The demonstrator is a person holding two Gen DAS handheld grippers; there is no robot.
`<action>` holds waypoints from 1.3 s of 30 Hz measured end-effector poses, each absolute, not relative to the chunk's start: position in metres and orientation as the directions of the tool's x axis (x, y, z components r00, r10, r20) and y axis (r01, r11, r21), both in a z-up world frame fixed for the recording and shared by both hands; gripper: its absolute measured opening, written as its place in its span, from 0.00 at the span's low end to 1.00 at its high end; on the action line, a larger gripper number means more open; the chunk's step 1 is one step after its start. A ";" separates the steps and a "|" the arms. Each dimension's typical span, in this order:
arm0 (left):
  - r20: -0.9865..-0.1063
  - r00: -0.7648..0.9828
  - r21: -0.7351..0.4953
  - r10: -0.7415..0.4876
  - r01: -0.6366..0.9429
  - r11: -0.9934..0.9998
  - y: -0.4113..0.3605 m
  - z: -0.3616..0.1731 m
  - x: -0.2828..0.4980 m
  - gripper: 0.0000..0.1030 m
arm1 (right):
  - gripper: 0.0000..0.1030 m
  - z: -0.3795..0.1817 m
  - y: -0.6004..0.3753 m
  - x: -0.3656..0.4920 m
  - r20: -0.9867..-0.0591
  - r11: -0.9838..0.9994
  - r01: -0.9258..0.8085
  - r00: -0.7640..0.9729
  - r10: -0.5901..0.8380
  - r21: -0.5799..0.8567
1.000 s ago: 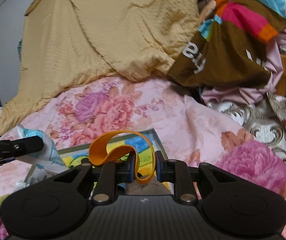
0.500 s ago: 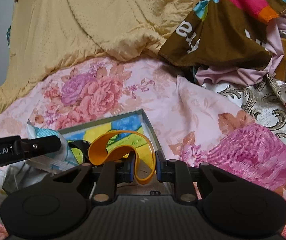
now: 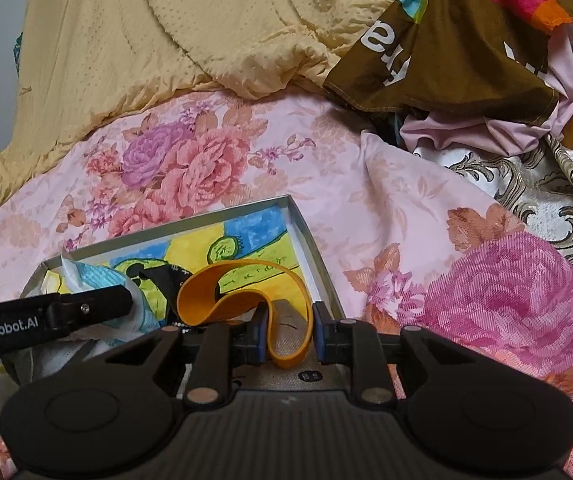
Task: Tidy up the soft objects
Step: 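Lower the packet and band into the tray with both tools, then open both tools to release the packet and band in the tray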
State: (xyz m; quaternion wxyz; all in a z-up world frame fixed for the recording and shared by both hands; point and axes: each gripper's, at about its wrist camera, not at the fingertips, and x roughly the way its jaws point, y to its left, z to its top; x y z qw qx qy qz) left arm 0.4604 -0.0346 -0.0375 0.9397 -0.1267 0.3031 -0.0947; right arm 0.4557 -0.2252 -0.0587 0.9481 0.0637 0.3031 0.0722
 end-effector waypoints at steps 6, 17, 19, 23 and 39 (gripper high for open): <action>-0.549 0.796 -0.293 -0.255 0.102 0.951 -0.035 -0.039 0.459 0.41 | 0.27 -0.060 -0.226 0.455 -0.571 0.982 -0.098 0.802 0.176 0.164; -0.552 0.797 -0.284 -0.245 0.097 0.954 -0.035 -0.037 0.457 0.45 | 0.35 -0.061 -0.227 0.456 -0.579 0.981 -0.100 0.795 0.181 0.169; -0.552 0.797 -0.280 -0.245 0.099 0.955 -0.035 -0.037 0.457 0.45 | 0.36 -0.061 -0.227 0.456 -0.580 0.980 -0.100 0.794 0.181 0.169; -0.551 0.799 -0.279 -0.243 0.098 0.955 -0.035 -0.037 0.456 0.47 | 0.38 -0.061 -0.227 0.456 -0.581 0.980 -0.102 0.793 0.183 0.170; -0.541 0.813 -0.260 -0.216 0.082 0.962 -0.030 -0.030 0.448 0.69 | 0.51 -0.059 -0.231 0.453 -0.568 0.975 -0.118 0.797 0.207 0.190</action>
